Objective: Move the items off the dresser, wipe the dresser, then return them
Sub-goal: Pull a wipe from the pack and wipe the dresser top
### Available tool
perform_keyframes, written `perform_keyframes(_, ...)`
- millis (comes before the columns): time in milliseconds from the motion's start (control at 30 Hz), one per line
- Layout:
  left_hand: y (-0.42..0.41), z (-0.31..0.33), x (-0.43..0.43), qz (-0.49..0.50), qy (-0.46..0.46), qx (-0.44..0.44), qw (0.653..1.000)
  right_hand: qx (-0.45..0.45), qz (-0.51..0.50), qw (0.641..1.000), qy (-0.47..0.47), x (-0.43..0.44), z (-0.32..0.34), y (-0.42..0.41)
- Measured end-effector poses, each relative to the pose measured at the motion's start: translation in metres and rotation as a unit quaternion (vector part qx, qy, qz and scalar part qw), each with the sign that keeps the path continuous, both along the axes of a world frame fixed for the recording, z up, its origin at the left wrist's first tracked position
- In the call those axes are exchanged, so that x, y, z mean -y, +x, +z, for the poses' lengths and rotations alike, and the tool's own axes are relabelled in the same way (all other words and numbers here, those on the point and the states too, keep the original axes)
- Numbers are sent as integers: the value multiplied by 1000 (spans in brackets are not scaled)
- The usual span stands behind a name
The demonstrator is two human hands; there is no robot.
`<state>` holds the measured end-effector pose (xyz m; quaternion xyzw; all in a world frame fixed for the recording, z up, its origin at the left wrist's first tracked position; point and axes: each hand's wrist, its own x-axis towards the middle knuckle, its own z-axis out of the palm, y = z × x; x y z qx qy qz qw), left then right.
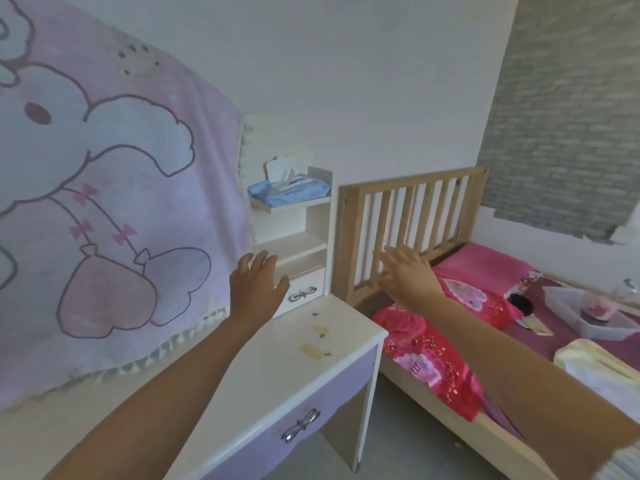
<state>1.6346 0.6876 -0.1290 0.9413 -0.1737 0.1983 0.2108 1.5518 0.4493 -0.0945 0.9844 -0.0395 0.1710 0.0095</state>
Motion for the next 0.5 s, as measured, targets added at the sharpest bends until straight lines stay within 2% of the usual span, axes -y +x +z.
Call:
perform_keyframes(267, 81, 17, 72, 96, -22, -9, 995, 11, 103, 995, 7, 75, 23, 118)
perform_keyframes(500, 129, 11, 78, 175, -41, -31, 983, -9, 167, 984, 66, 72, 13, 220)
